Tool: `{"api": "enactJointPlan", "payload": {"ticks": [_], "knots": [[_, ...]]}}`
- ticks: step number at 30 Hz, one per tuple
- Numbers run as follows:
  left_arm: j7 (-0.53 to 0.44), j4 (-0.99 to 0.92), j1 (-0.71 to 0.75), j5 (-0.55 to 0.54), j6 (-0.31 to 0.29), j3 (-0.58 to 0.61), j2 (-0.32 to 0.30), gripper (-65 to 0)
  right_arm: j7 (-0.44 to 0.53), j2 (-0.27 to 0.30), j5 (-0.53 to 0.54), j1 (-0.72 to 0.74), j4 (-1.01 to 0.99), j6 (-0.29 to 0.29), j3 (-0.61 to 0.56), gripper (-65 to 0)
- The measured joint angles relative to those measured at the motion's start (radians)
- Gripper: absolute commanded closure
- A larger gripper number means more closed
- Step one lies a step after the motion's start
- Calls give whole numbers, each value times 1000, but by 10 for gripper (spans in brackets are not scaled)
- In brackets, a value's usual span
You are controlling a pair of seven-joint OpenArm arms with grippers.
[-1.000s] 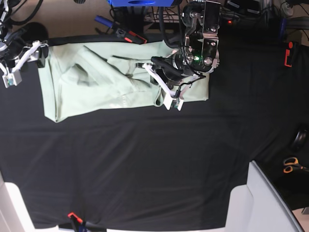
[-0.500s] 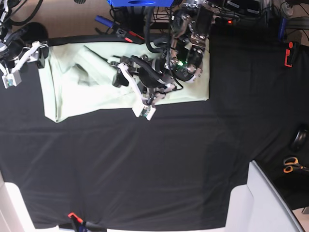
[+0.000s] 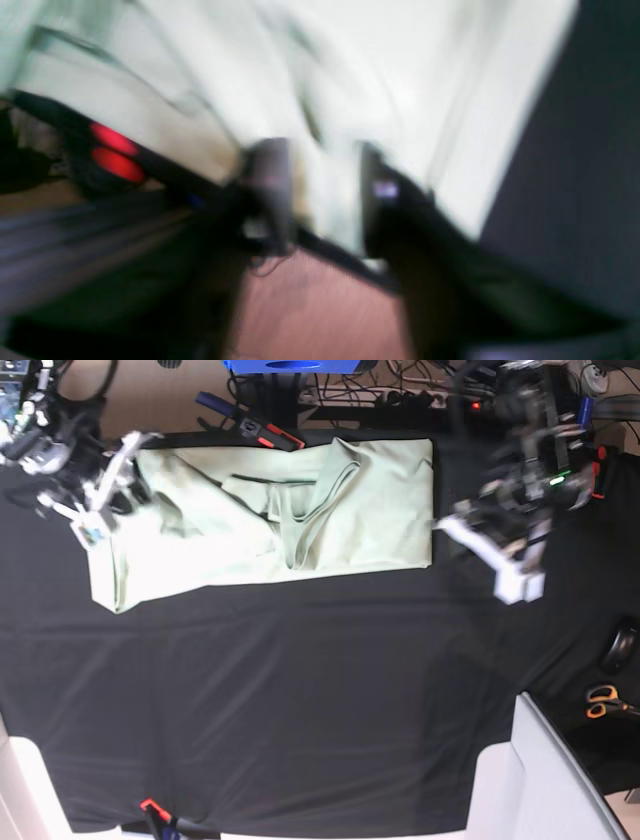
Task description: Fold the T-shirt properly
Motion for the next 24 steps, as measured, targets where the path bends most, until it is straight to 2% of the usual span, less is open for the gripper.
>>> {"api": "enactJointPlan", "payload": {"ticks": [2,3,5,8,13,15,21,24], "knots": [[-5,2,44,-13,-6,-117,-16,0,-12,1,2,4,6,-2,-69,-4],[-10,2,65,-11,-5,-175,-27,0,-53,-3,-2,9,6,-2,-100,-16],[-39,-1,116,18,-3,-280,-54,0,-95,-4,-9,22,4,1,-167,0],[-62,-3,158,149,-3,-359,-73,0,-89,-4,-4,55,5,-3,-297,-1],[-80,-3,179,424,-13,-359,-45,0,-107,-4,-5,88,4,4,-481,-1],[-77,-3,180,517,-10,-359,-23,0,-106,2,-5,124,4,-51,-557,-1],[-84,-3,175,664,-16,-359,-5,0,-111,4,11,250,-8,-225,-859,-1],[-84,-5,176,673,-16,-359,-5,0,-132,8,3,305,-51,-270,-875,-1]]}}
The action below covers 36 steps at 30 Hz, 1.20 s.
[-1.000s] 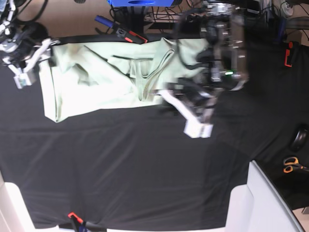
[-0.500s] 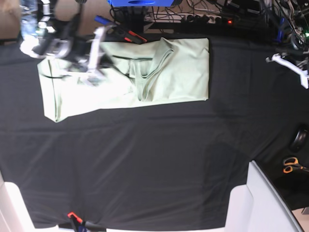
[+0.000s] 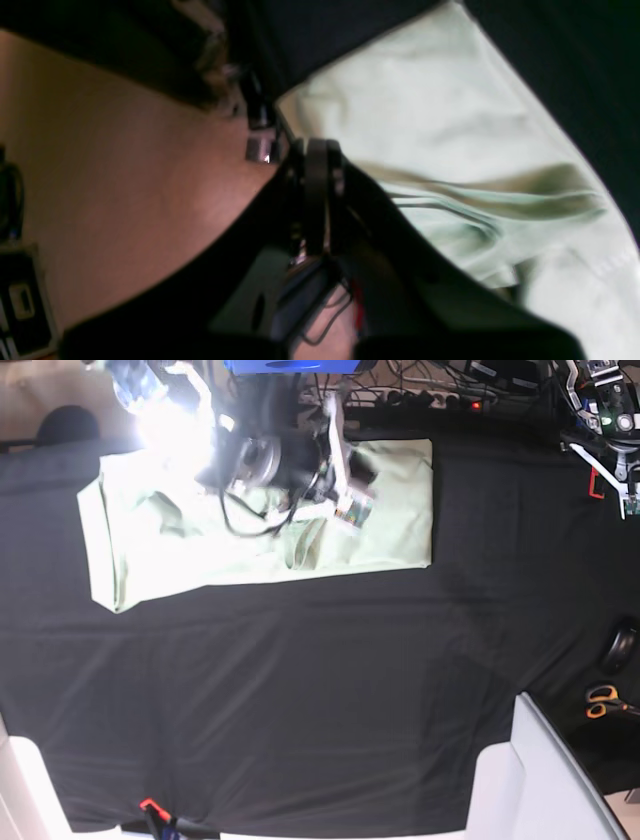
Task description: Fold the T-shirt properly
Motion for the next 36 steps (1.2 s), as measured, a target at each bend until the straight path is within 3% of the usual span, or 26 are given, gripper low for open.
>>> {"api": "enactJointPlan", "payload": {"ticks": [3,9,12,15,23,31,36], "knots": [[-1,0,0,5,0,0,-3,0,-21,5,-8,34,-60,1,1,-1],[-1,0,-5,0,0,0,-2,0,-2,-48,-3,113,-250,-14,-59,-1],[-1,0,-5,-1,-1,0,2,0,-10,-60,-10,139,-308,-131,-96,-1],[0,0,-5,-1,-1,0,3,0,-3,-82,-3,158,-317,-209,-144,-1],[0,1,-9,5,2,29,-1,0,-8,-99,-1,163,-360,-373,-161,-1],[-3,1,-19,-1,-1,89,3,0,-1,-96,8,147,-409,-392,-126,-1],[-3,1,-19,-1,-1,101,3,0,-6,-33,3,117,-367,-393,-79,-1]]}}
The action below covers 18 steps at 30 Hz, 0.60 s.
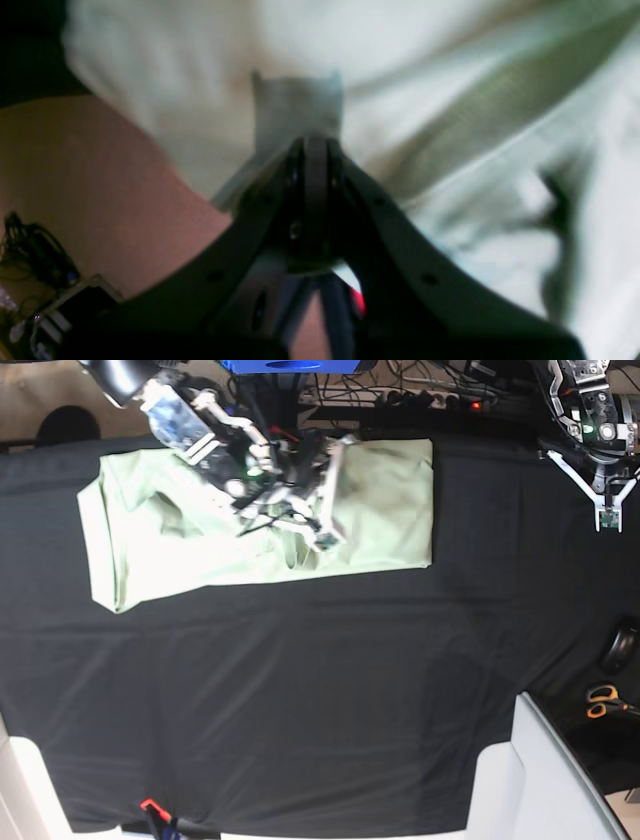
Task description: Fold the T-shirt properly
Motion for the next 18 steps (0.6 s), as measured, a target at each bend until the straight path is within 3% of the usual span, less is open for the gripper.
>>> {"api": "enactJointPlan", "payload": {"ticks": [8,15,18], "knots": [[0,0,0,0,0,0,0,0,2,38,5,-48,36,-3,45,-1],[0,0,0,0,0,0,0,0,1,111,-2,-46,43,-4,54,0],[0,0,0,-18,0,0,0,0,-13,115,-5,-50,127,-6,53,0]]}}
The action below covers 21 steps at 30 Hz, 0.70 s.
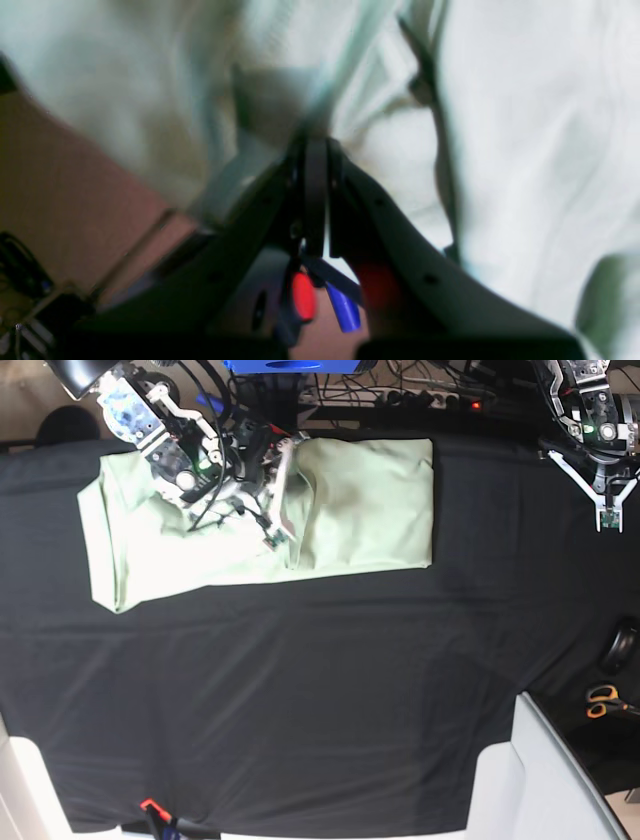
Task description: Fold the T-shirt properly
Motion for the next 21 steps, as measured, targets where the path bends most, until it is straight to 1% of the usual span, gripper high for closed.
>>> {"api": "enactJointPlan", "payload": {"ticks": [2,4,6,7,9,11,12,14,15,16,17,19,20,21], "knots": [[0,0,1,-101,-1,-3,-3,0,-1,-6,4,-2,79,-1,1,0],[-29,-1,6,-217,-2,-8,-14,0,-38,-8,20,-11,156,9,28,0],[-85,-6,23,-313,1,-9,-42,0,-29,22,23,-44,225,11,119,0],[-113,-20,29,-346,2,-11,-50,0,-31,43,19,-62,249,11,186,-1],[-145,-66,42,-385,6,-8,-58,0,3,78,11,-95,277,17,336,-1],[-182,-129,42,-411,1,-7,-55,0,48,90,-4,-121,280,88,466,-1],[-208,-163,41,-407,-2,-5,-54,0,64,89,-5,-134,279,151,529,-1],[-290,-234,39,-404,-5,-6,-55,0,117,75,15,-162,269,316,665,-1],[-328,-266,41,-401,-37,-9,-58,0,127,63,26,-167,249,399,737,-1],[-357,-296,40,-400,-80,-11,-60,0,130,48,19,-166,218,469,809,-3],[-377,-324,37,-400,-129,-13,-60,0,131,32,7,-154,177,523,882,-3],[-401,-354,37,-401,-200,-10,-57,0,120,19,-3,-121,93,641,1002,-4],[-409,-359,38,-402,-225,-9,-55,0,116,14,2,-103,50,677,1048,-6],[-411,-359,37,-402,-234,-8,-52,0,109,8,3,-84,8,669,1093,-19]]}}
